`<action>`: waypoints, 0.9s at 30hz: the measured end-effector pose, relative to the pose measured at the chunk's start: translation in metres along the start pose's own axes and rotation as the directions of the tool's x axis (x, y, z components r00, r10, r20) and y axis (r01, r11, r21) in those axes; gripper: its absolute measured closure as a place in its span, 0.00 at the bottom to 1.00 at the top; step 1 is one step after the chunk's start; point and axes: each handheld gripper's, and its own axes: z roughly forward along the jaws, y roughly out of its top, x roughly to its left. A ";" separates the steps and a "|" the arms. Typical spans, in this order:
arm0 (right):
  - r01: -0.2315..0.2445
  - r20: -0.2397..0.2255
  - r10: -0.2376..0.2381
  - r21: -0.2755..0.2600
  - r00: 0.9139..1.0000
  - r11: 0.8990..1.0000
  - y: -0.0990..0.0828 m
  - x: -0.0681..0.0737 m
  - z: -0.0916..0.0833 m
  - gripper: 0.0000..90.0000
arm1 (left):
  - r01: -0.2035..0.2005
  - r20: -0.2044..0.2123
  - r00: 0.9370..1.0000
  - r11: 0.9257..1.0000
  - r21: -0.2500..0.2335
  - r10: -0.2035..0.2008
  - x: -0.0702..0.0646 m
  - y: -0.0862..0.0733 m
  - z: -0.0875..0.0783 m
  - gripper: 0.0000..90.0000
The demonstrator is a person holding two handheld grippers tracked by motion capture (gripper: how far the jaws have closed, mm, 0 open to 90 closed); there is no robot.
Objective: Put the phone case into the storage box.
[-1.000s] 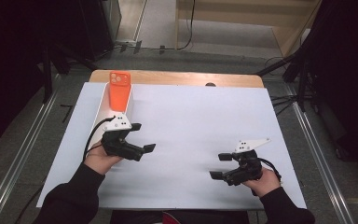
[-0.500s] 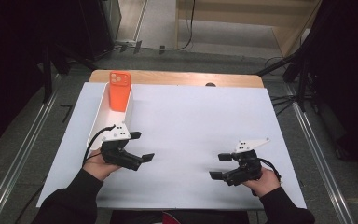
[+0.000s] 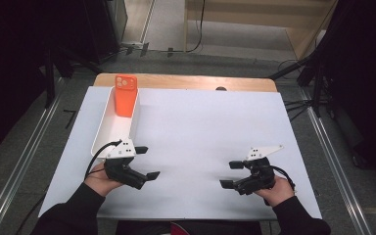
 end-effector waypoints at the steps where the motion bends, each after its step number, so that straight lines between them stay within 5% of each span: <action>1: 0.000 -0.001 0.000 0.001 1.000 1.000 0.000 0.000 0.000 0.14 | 0.001 0.002 1.000 1.000 0.002 -0.001 0.000 -0.001 0.000 0.08; 27: 0.006 -0.003 -0.006 0.009 1.000 1.000 0.000 0.001 0.001 0.14 | -0.014 0.015 1.000 0.999 0.043 0.013 -0.003 -0.010 -0.004 0.08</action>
